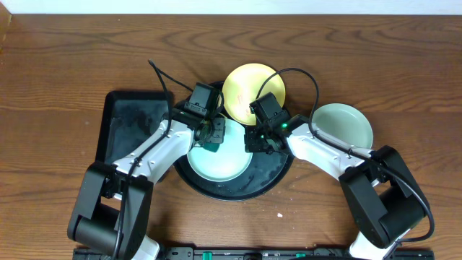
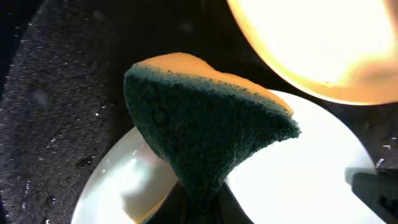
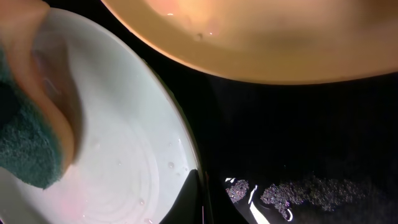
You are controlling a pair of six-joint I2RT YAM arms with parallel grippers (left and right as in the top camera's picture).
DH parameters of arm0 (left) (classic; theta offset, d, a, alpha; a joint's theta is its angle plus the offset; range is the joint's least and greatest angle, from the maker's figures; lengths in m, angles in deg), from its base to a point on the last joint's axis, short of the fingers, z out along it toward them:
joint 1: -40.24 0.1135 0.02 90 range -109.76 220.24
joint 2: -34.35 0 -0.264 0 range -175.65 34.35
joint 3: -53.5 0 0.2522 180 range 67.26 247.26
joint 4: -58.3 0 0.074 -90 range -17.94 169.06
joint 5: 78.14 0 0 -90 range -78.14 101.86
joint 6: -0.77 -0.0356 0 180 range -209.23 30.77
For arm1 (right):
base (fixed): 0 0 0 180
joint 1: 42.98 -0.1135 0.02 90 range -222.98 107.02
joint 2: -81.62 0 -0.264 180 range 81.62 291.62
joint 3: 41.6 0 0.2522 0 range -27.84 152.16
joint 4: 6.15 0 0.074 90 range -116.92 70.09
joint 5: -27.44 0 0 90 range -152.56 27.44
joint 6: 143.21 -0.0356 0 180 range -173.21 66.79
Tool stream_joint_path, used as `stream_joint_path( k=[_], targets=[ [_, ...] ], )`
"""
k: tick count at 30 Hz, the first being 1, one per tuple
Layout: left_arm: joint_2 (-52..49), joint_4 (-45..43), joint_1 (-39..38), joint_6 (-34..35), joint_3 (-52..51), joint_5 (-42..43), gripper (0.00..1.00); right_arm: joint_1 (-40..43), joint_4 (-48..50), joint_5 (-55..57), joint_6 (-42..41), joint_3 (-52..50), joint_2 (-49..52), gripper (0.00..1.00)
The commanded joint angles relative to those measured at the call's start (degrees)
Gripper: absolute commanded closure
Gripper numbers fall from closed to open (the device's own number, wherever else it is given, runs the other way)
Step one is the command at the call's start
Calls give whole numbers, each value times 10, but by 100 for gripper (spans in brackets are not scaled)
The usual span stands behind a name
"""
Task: Clean dirty plates on tray and stack at the side
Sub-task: 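Move the left gripper with sponge back beside the black dish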
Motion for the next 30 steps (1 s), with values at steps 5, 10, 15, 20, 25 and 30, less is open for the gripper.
stream_joint_path(
  k=[5,10,15,20,25,30],
  targets=[
    [56,85,50,81,93,-63,92,-2,0,-3,-1,9,4,99],
    [117,163,99,98,127,-63,93,-2,0,-3,-1,9,12,99],
    [144,210,126,98,127,-63,93,10,1,-31,2,11,23,99],
    [138,227,132,98,122,-63,93,9,2,-33,4,11,24,89],
    [128,229,132,98,120,-63,92,9,1,-33,8,11,24,77],
    [127,228,132,98,120,-63,93,9,5,-47,20,12,22,99]
  ],
)
